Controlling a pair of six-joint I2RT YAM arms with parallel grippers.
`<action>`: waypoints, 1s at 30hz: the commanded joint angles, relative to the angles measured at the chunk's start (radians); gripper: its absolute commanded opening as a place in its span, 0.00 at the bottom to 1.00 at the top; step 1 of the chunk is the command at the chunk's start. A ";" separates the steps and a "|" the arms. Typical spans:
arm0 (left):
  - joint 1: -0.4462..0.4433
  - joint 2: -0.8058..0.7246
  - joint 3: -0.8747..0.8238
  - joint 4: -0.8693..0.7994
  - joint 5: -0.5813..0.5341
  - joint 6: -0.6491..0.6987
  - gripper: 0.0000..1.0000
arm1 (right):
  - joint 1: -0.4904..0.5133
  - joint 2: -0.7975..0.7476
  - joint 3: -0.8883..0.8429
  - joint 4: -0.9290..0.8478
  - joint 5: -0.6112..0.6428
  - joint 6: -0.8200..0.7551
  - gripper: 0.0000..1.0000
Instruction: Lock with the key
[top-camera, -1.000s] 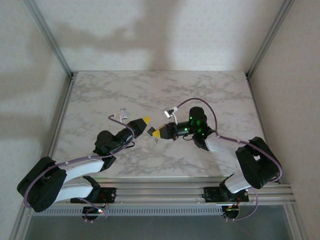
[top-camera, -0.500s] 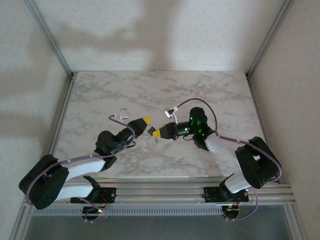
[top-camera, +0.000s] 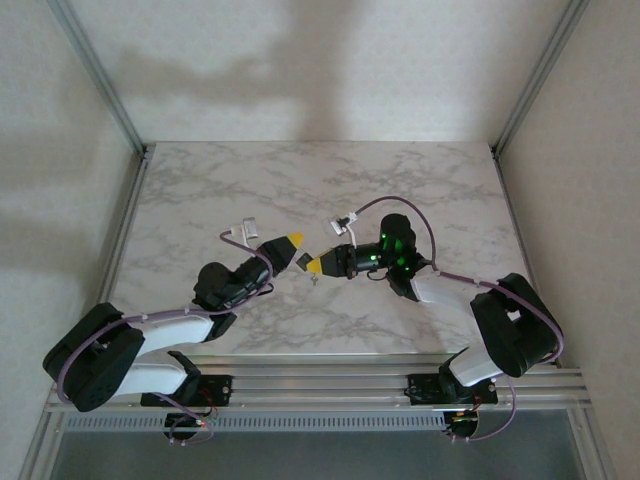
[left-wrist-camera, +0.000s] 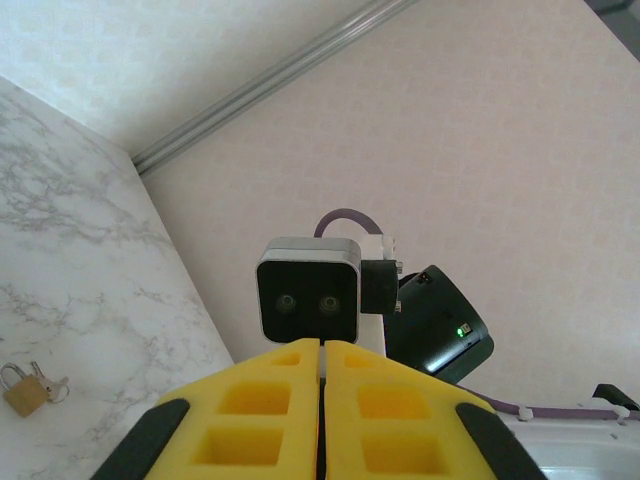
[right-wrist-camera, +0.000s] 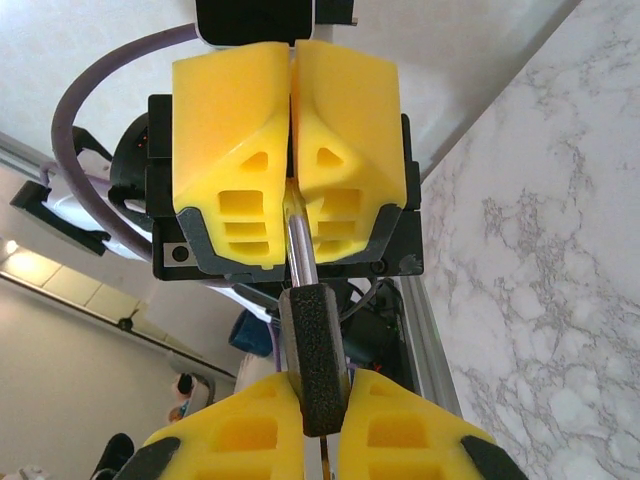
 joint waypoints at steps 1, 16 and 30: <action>-0.066 -0.001 0.027 0.109 0.122 -0.009 0.00 | -0.029 0.010 0.014 0.005 0.148 0.026 0.00; -0.102 0.040 0.045 0.072 0.136 0.011 0.00 | -0.043 -0.009 0.018 0.011 0.163 0.011 0.00; -0.142 0.091 0.038 0.045 0.145 0.031 0.00 | -0.072 -0.021 0.008 0.069 0.167 0.055 0.00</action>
